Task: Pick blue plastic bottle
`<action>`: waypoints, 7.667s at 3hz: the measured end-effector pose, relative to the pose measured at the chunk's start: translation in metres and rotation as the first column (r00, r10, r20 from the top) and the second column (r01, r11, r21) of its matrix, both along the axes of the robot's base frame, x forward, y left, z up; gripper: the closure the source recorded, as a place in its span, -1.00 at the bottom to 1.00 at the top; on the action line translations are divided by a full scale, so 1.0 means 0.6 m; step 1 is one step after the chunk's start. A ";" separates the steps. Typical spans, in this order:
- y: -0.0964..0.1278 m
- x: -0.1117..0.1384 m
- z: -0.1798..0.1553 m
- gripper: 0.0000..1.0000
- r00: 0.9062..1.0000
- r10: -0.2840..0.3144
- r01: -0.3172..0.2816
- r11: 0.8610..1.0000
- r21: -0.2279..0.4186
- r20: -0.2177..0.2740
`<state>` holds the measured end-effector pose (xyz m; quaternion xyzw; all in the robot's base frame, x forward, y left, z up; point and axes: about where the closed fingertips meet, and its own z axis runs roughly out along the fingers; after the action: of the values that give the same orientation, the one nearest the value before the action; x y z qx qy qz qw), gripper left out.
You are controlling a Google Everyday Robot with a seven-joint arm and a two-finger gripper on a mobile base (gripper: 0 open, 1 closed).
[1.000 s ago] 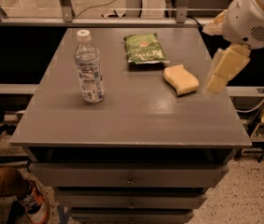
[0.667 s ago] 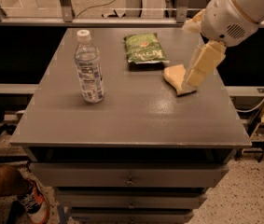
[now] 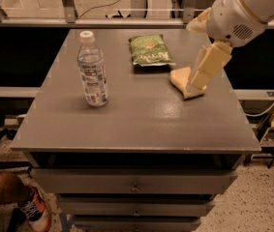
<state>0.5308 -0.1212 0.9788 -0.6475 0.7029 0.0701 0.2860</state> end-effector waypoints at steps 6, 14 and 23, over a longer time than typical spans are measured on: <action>0.277 0.076 -0.056 -1.00 0.952 0.305 -0.269 0.862 0.429 -0.018; 0.378 0.115 -0.065 -0.07 0.919 0.395 -0.339 0.775 0.534 0.010; 0.374 0.073 -0.137 1.00 0.901 0.427 -0.432 0.898 -0.083 -0.070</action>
Offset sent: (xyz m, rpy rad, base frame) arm 0.0360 0.1211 0.0030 0.2001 -0.0185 0.2622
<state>0.5745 0.1032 0.8966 -0.7977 0.5522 0.1134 0.2142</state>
